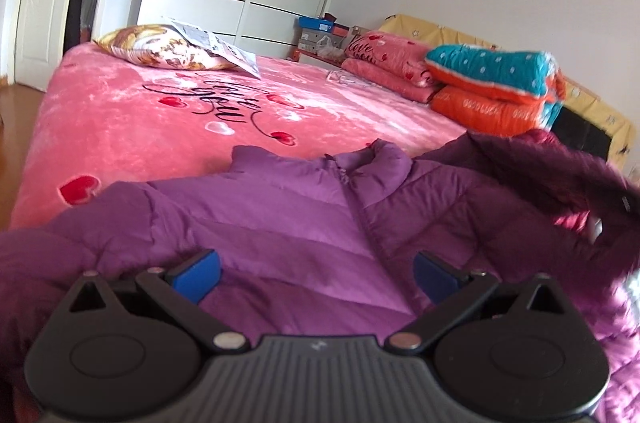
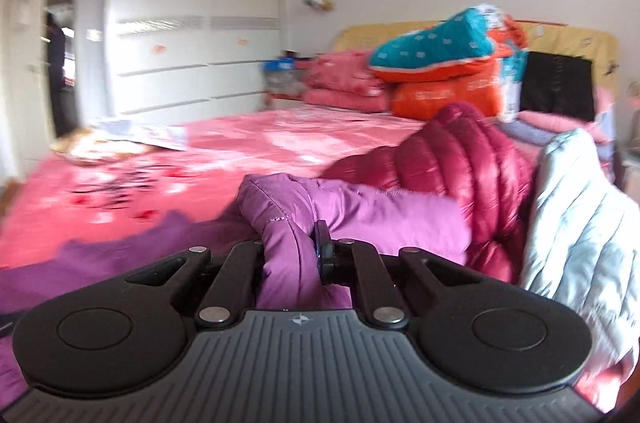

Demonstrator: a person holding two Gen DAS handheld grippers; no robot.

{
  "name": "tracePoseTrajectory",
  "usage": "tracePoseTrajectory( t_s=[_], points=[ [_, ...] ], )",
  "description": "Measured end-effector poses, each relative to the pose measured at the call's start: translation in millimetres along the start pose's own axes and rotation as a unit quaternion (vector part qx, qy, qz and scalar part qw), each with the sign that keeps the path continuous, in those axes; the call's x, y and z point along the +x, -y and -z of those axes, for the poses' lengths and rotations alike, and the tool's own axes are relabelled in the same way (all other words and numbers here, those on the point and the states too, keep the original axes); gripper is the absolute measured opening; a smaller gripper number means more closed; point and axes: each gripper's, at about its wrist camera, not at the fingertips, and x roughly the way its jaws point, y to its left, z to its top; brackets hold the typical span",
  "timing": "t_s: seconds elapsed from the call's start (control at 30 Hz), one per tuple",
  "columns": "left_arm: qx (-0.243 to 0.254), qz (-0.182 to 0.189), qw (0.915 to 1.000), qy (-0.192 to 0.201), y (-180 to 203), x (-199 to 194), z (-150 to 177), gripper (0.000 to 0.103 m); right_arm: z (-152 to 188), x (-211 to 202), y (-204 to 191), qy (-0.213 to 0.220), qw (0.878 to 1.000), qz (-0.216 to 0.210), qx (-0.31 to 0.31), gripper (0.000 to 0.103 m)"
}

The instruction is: Fold large clothes

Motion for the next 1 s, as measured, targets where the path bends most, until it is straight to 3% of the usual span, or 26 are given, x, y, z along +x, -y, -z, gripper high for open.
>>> tracePoseTrajectory(
  t_s=[0.1, 0.23, 0.43, 0.53, 0.7, 0.87, 1.0],
  points=[
    [-0.018, 0.015, 0.9997, 0.001, -4.0, -0.9, -1.3, 0.102, 29.1, -32.4, -4.1, -0.025, 0.999, -0.012, -0.031, 0.011],
    [-0.054, 0.056, 0.9970, -0.003, -11.2, -1.4, -2.4, 0.102, 76.8, -44.4, 6.7, -0.078, 0.994, 0.029, -0.075, 0.011],
    [-0.050, 0.074, 0.9960, -0.010, -4.3, 0.3, 2.2, 0.102, 77.5, -36.4, 11.5, -0.095, 0.991, 0.062, -0.065, 0.013],
    [-0.036, 0.071, 0.9967, -0.015, -0.2, 2.9, 4.7, 0.102, 68.8, -31.9, 5.9, -0.090, 0.992, 0.071, -0.061, 0.026],
    [-0.032, 0.075, 0.9965, -0.017, -0.7, -5.3, 4.6, 0.102, 61.9, -42.0, 9.9, -0.081, 0.992, 0.088, -0.032, 0.056],
    [-0.012, 0.069, 0.9975, -0.010, 4.1, -37.5, 7.6, 0.102, 55.6, -72.0, -4.4, -0.077, 0.993, 0.086, 0.001, 0.066],
    [0.006, 0.037, 0.9992, 0.010, 1.7, -81.0, 5.3, 0.102, 47.5, -101.5, -27.4, -0.075, 0.995, 0.056, 0.020, 0.081]
  ],
)
